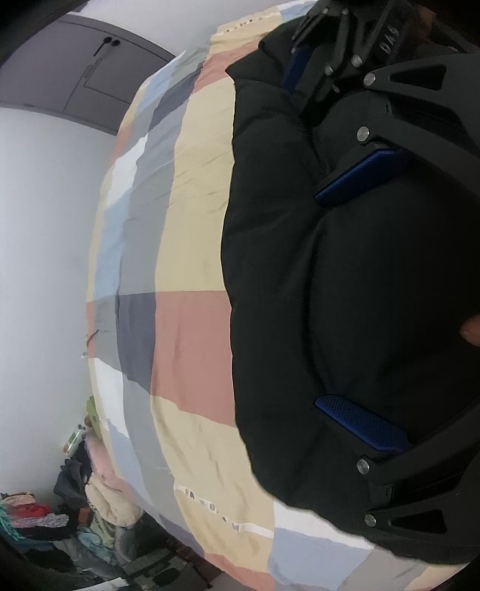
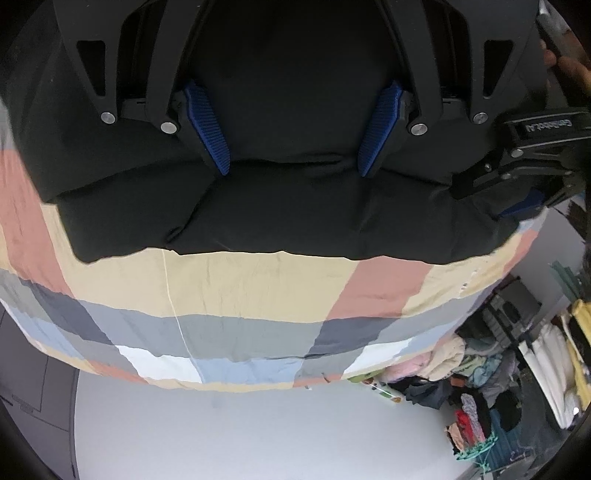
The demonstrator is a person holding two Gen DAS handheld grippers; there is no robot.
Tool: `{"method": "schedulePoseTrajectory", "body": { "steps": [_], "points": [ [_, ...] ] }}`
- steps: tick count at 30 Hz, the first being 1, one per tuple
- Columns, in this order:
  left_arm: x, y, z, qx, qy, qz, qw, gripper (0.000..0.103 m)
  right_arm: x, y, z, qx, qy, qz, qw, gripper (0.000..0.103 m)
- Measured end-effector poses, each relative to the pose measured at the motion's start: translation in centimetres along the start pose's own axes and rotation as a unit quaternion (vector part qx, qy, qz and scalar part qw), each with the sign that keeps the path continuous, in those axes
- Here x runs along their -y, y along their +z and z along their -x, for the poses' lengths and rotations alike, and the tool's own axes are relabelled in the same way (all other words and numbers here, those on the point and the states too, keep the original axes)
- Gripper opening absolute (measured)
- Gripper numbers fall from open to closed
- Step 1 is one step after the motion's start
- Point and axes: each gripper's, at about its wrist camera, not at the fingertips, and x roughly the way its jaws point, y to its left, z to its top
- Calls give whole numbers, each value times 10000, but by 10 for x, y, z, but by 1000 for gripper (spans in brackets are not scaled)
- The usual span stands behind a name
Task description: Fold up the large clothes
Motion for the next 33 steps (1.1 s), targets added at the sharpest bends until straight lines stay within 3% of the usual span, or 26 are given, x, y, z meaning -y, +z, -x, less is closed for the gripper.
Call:
{"method": "schedulePoseTrajectory", "body": {
  "steps": [5, 8, 10, 12, 18, 22, 28, 33],
  "points": [
    [-22, -7, 35, 299, 195, 186, 9992, 103, 11, -2, 40, 285, 25, 73, 9996, 71],
    [-46, -13, 56, 482, 433, 338, 9973, 103, 25, -6, 64, 440, -103, 162, 9988, 79],
    [-62, -19, 60, 468, 523, 422, 9966, 103, 36, -12, 76, 529, -296, 204, 9980, 87],
    [-78, -27, 56, 350, 569, 563, 9962, 103, 44, -18, 81, 544, -404, 253, 9974, 88],
    [-95, -58, 43, 216, 287, 812, 9961, 103, 63, -40, 65, 326, -282, 111, 9990, 89],
    [-95, -72, 39, 301, 147, 775, 9964, 103, 66, -56, 56, 394, -144, 54, 9991, 97],
    [-97, -86, 36, 351, -43, 814, 9961, 103, 64, -71, 53, 574, -142, 77, 9982, 101],
    [-93, -84, 40, 294, 61, 851, 9959, 103, 64, -71, 49, 486, -193, 69, 9986, 102]
  ]
}}
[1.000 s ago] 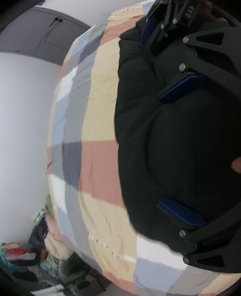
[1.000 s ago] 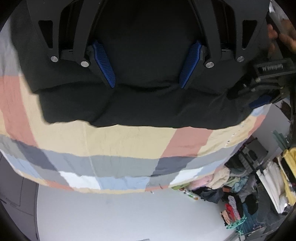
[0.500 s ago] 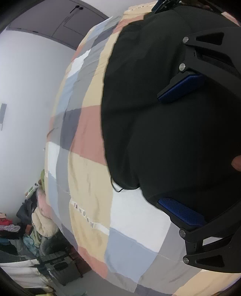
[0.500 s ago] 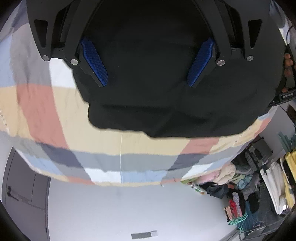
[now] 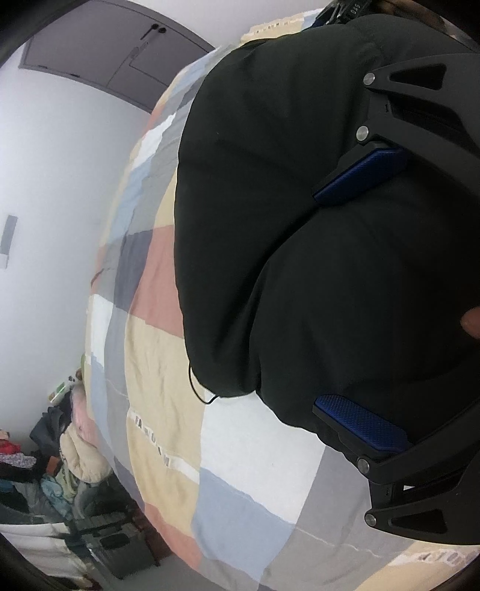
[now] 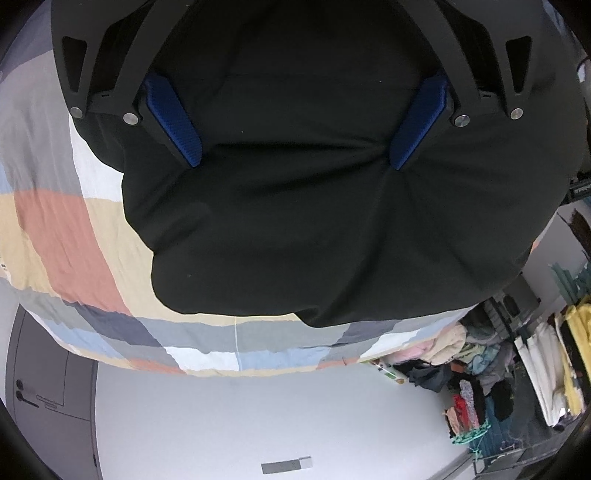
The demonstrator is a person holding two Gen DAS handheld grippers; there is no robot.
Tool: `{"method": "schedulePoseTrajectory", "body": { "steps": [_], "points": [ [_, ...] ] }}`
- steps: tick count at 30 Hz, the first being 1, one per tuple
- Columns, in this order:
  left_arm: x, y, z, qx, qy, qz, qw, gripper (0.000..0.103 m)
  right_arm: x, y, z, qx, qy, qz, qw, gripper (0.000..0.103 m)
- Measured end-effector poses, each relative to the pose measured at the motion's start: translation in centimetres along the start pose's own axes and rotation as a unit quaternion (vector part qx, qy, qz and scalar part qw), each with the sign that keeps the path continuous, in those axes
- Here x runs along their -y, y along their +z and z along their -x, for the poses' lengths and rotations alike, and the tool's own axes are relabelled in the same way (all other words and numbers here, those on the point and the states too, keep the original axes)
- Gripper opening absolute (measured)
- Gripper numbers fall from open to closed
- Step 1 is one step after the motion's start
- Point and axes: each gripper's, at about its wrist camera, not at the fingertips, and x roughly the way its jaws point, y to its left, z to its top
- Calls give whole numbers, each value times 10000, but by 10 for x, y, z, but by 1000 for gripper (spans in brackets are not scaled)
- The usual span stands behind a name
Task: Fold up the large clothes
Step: 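Open both grippers and pull them back from the folded jacket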
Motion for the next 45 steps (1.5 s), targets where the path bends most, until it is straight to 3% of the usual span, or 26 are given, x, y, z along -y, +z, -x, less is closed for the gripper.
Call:
{"method": "schedulePoseTrajectory", "body": {
  "steps": [3, 10, 17, 27, 31, 38, 45],
  "points": [
    [6, 4, 11, -39, 170, -34, 9998, 103, 1, 6, 6, -103, -76, -42, 9999, 102],
    [23, 18, 65, 142, 23, 74, 9999, 103, -12, 26, 51, 96, -20, -29, 9999, 102],
    [44, 30, 139, 478, -64, -52, 9988, 103, -34, 54, 116, 624, 121, 1, 9980, 102],
    [71, 21, 248, 819, 140, -165, 9964, 103, -62, 72, 218, 1251, 216, 82, 9919, 102],
    [80, 13, 294, 887, 172, -257, 9956, 103, -74, 71, 268, 1566, 177, 197, 9873, 102],
    [95, -13, 383, 1423, 159, -416, 9888, 103, -101, 53, 350, 1996, 75, 427, 9789, 103],
    [99, -57, 450, 1758, -160, -432, 9833, 103, -119, 15, 395, 2194, 114, 486, 9744, 103]
  ]
}}
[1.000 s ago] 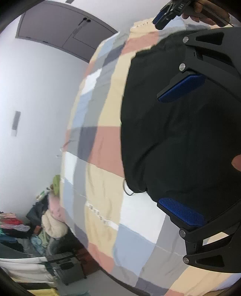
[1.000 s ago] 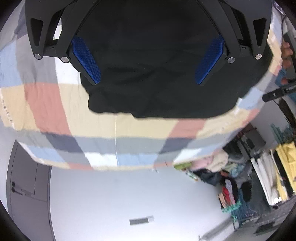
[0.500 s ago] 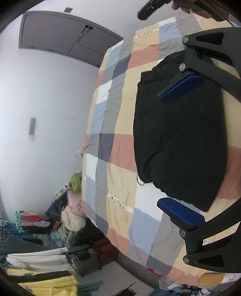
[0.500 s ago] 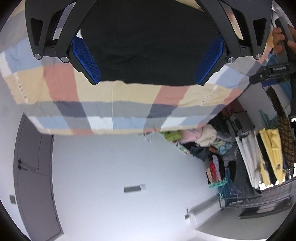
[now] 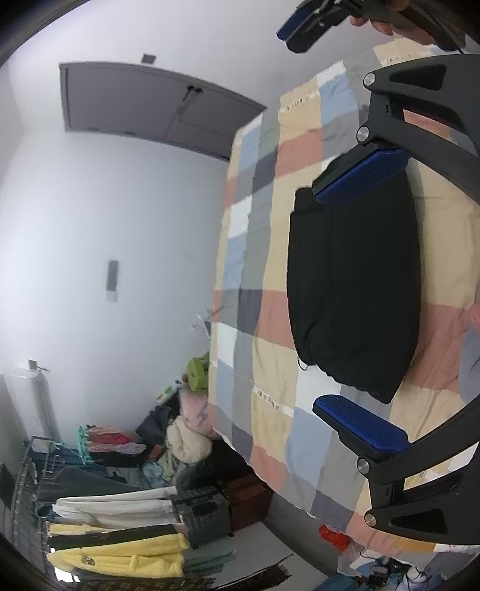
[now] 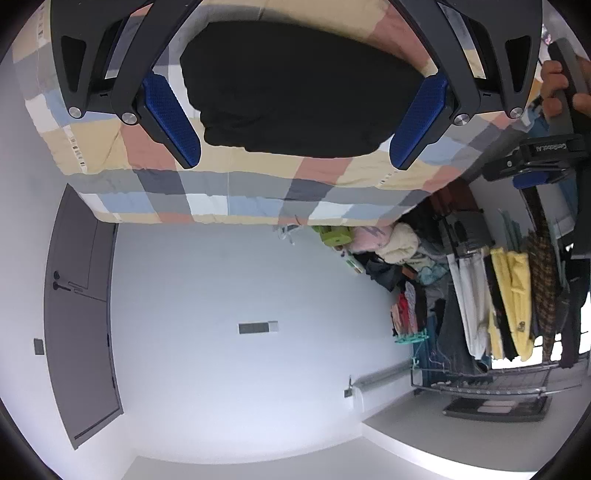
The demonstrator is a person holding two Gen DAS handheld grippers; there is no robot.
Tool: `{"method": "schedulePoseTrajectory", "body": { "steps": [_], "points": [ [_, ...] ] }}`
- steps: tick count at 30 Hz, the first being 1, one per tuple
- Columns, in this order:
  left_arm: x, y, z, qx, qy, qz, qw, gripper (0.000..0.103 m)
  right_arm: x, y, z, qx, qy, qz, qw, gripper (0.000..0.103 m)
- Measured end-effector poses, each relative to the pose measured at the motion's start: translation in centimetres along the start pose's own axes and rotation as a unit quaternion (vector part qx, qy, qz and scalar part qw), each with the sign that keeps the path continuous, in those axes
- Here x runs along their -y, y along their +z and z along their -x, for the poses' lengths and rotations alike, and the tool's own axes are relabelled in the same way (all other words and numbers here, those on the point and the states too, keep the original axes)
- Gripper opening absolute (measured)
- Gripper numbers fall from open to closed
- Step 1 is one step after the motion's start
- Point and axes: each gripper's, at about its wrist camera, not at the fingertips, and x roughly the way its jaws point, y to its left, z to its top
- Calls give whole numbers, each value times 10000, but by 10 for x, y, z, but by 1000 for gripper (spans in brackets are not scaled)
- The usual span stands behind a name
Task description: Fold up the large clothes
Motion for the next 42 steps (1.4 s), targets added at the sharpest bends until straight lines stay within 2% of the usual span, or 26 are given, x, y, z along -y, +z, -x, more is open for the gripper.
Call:
{"method": "schedulePoseTrajectory", "body": {
  "steps": [11, 17, 31, 42],
  "points": [
    [3, -58, 53, -26, -79, -46, 10000, 103, -28, -48, 57, 65, 50, 21, 10000, 103],
    [-1, -92, 75, -32, -63, -31, 10000, 103, -39, -77, 71, -39, 105, -40, 9999, 103],
    [-20, -139, 73, -239, -73, 44, 9997, 103, -55, -121, 84, -148, 23, -70, 9999, 103],
    [-25, -161, 47, -276, -140, 26, 9995, 103, -55, -143, 67, -251, 123, -84, 9996, 103]
  ]
}}
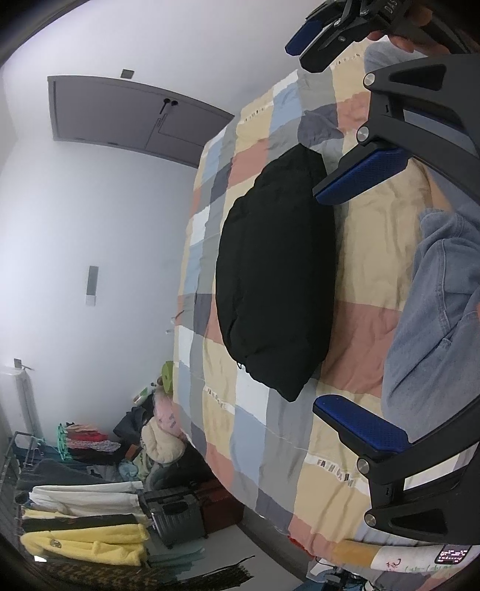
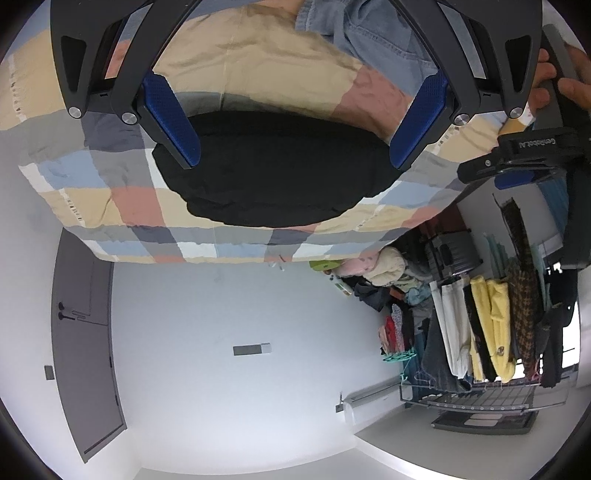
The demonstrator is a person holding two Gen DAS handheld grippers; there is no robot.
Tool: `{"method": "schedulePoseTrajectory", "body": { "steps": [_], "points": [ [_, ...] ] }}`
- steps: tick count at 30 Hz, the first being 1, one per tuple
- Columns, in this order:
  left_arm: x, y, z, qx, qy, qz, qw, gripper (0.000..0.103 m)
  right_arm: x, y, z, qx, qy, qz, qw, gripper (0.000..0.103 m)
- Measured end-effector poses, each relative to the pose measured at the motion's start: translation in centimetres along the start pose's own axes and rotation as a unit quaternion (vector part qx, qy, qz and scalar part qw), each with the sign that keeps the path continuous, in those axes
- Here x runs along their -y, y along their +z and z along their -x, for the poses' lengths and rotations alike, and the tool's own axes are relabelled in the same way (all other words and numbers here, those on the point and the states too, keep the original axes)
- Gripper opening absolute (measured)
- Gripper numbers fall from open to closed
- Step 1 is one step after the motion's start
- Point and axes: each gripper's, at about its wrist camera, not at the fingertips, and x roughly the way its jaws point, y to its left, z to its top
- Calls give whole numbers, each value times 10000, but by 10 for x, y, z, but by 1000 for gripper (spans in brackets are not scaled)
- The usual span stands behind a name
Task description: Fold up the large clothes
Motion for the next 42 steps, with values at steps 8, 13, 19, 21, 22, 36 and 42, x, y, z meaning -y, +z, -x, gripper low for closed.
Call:
{"method": "schedulePoseTrajectory", "body": {
  "steps": [8, 13, 19, 21, 22, 36, 42],
  "points": [
    [-3, -5, -28, -9, 119, 29, 9999, 103, 0, -8, -23, -104, 121, 58, 9999, 103],
    [-2, -11, -41, -101, 132, 49, 9999, 103, 8, -11, -31, -185, 78, -38, 9998, 103],
    [-1, -13, -49, -157, 105, 47, 9998, 103, 15, -15, -36, -268, 44, -174, 9995, 103],
    [1, -14, -50, -167, 115, 51, 9998, 103, 16, -15, -35, -255, 27, -176, 9995, 103],
    [1, -14, -50, -169, 130, 64, 9998, 103, 16, -15, -35, -250, 18, -176, 9995, 103],
    [-2, -16, -38, -97, 90, 86, 9999, 103, 14, -15, -33, -275, 20, -174, 9995, 103],
    [-4, -15, -36, -104, 68, 121, 9998, 103, 14, -16, -31, -259, 38, -175, 9995, 103]
  ]
}}
